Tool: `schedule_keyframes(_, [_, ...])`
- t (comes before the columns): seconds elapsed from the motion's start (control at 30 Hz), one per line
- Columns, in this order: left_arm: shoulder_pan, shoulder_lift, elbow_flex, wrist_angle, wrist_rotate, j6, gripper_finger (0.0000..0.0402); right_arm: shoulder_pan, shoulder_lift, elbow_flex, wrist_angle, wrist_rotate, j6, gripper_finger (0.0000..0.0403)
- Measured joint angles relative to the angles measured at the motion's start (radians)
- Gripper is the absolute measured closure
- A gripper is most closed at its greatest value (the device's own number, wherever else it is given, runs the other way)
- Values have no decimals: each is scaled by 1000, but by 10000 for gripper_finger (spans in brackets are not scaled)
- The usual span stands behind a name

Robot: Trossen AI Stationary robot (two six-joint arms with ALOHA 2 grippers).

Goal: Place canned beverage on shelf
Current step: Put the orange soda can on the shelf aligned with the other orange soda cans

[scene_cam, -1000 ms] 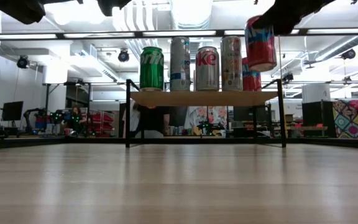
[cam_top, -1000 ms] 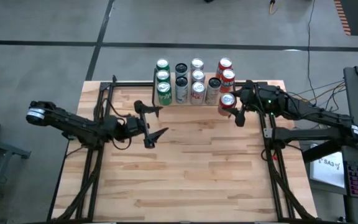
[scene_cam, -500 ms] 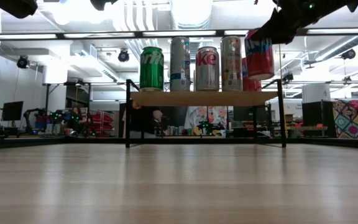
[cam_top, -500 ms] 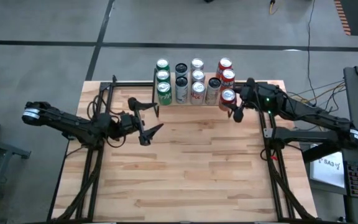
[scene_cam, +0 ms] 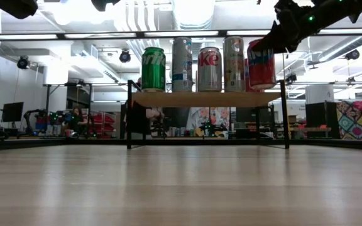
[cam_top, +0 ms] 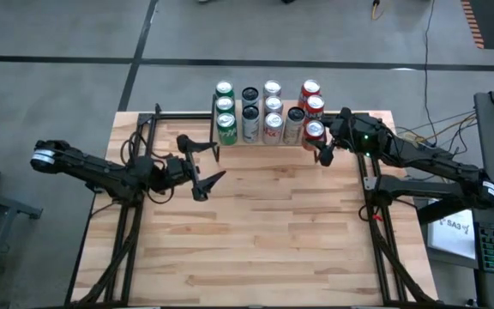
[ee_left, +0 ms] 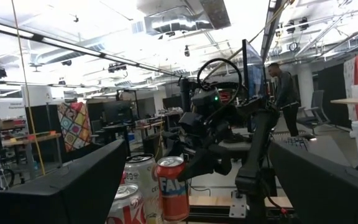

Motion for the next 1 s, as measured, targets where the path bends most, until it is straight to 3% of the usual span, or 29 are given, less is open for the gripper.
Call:
schedule_keyframes(0.13, [0,0,0,0,0,0,20,-8,0,-16,9,55,-9,121])
schedule_keyframes(0.6, [0,1,0,0,0,0,20,-15,11,-30,39,80,1,120])
schedule_keyframes(0.8, [0,1,0,0,0,6,20,-15,29,-30,42,131,-1,72])
schedule_keyframes(1.0, [0,1,0,0,0,13,20,-16,32,-30,36,135,-12,68])
